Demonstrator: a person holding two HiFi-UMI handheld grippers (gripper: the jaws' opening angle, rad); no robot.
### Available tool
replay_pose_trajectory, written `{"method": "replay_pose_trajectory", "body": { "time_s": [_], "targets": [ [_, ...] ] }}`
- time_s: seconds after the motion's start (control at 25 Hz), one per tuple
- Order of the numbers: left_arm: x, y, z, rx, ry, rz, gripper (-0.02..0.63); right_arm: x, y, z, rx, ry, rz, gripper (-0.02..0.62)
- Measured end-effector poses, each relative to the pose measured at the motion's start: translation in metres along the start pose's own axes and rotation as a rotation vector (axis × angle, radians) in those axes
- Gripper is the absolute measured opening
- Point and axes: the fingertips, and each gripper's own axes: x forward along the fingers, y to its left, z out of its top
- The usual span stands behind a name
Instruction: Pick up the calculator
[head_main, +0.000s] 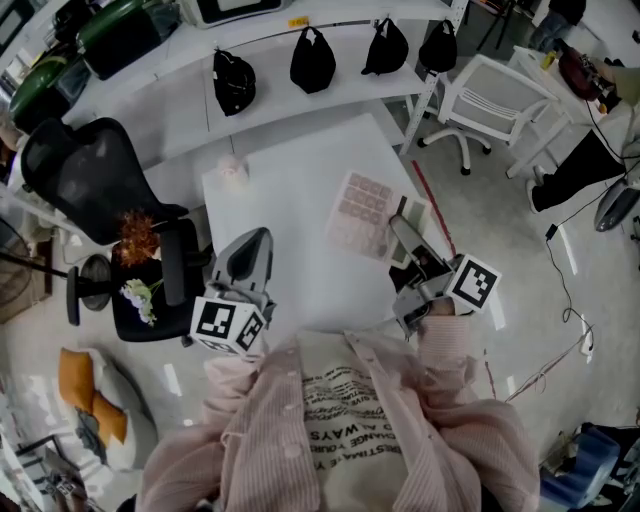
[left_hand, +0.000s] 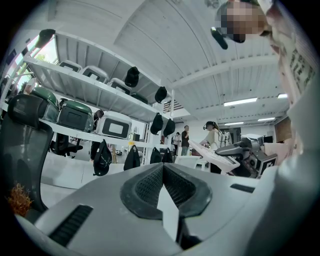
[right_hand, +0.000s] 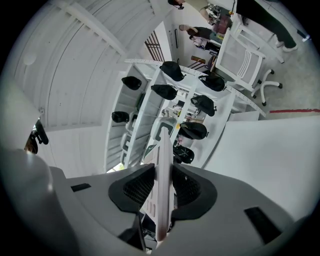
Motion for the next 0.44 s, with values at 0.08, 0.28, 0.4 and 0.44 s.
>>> {"method": "replay_pose_trajectory", "body": {
  "time_s": [0.08,0.28,0.4,0.44],
  "targets": [
    [-0.0003,-0.0011,-0.0007,-0.003,0.003,-0.001,0.002,-0.0009,-0.0001,-0.0005,0.003,0.000,-0.001,0.109],
    [-0.0013,-0.0045,-0.0016,0.001,0.004,-0.005,0.002,-0.0041,-0.0019,-0.0015,0.008,-0.006,-0.003,0.109],
    [-0.0011,-0.0072,-0.0034,0.004,0.011,-0.009,0.002,-0.0067,-0.0050,-0.0013,0.018,-0.012,-0.008,0.109],
    [-0.0010,-0.0081,-0.0040,0.004,0.014,-0.010,0.002,-0.0076,-0.0058,-0.0013,0.023,-0.013,-0.009,0.109]
  ]
}}
